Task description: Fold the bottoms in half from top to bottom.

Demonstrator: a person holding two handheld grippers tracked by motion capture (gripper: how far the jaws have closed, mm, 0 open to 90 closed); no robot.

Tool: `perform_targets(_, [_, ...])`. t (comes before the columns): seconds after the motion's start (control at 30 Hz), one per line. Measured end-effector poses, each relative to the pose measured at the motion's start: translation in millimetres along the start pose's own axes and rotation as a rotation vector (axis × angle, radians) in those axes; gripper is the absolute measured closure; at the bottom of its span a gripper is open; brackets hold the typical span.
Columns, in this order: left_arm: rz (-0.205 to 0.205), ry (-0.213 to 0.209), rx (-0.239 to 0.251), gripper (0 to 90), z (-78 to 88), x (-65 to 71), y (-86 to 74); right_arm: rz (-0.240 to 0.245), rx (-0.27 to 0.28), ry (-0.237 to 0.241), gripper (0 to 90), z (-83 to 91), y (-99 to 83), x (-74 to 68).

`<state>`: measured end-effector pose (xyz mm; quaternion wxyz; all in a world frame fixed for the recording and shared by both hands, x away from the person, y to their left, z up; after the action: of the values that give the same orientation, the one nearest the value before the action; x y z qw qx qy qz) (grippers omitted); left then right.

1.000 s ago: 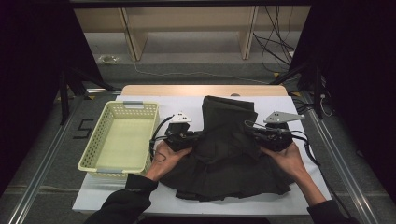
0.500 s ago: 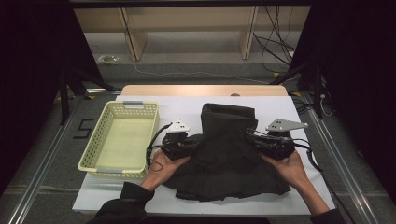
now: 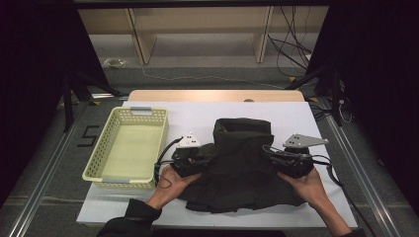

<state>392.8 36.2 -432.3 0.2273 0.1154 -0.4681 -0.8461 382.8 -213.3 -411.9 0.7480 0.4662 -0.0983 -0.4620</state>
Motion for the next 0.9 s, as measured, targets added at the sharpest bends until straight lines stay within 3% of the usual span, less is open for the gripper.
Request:
perform_targets(0.53, [-0.001,-0.054,-0.032,79.3,3.9,13.5,-9.2,-0.018,-0.017,0.020,83.4,10.1,-15.8,-5.5])
perform_targets(0.9, [0.047,-0.108,-0.056,71.4,4.0,21.0,-18.6,-0.011,-0.024,0.022,84.4,14.7,-26.6,-10.2])
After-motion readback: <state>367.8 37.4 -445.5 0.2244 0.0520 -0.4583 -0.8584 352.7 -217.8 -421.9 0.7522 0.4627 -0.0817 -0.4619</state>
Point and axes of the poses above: each handheld gripper's, and its own axes: z roughly backward along the jaws, y roughly out of its top, x roughly to its right, the point moved 5 cm from there along -z, roughly forward along the jaws, and after that the axes turned 14 degrees about -z, right-handed, at the moved point
